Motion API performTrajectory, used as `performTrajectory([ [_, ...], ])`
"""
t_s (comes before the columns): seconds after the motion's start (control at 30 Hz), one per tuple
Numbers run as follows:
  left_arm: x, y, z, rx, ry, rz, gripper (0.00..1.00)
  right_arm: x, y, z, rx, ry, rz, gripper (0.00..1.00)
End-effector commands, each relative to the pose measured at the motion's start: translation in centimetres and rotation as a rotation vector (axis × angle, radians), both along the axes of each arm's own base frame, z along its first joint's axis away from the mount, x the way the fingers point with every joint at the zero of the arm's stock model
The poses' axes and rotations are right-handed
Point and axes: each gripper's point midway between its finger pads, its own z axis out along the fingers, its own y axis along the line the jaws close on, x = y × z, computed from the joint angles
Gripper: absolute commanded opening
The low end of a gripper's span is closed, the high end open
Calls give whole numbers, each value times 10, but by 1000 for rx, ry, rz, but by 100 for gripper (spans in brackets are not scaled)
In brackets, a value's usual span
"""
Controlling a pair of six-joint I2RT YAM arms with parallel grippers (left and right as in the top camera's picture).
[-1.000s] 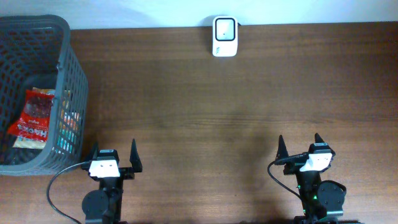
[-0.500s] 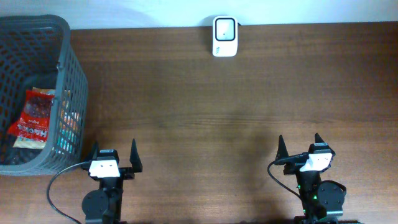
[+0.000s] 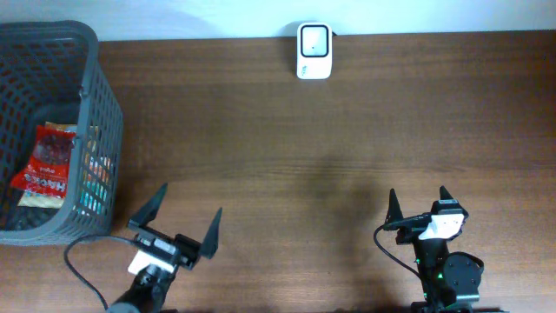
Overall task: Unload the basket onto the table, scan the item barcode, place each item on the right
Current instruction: 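Move the left gripper up and over into the grey basket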
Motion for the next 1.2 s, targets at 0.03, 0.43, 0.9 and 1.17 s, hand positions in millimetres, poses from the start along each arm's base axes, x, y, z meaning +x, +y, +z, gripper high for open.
performTrajectory([
  [0.03,-14,-9,16,28,-72,-57,99,0,-1,-3,-4,5,-6,98],
  [0.43,-29,-8,76,156,-129,18,99,0,-1,-3,-4,5,-6,98],
  [0.9,31,13,96,124,446,103,99,0,-1,-3,-4,5,-6,98],
  [1.17,44,2,115,137,465,27,99,0,-1,-3,-4,5,-6,98],
])
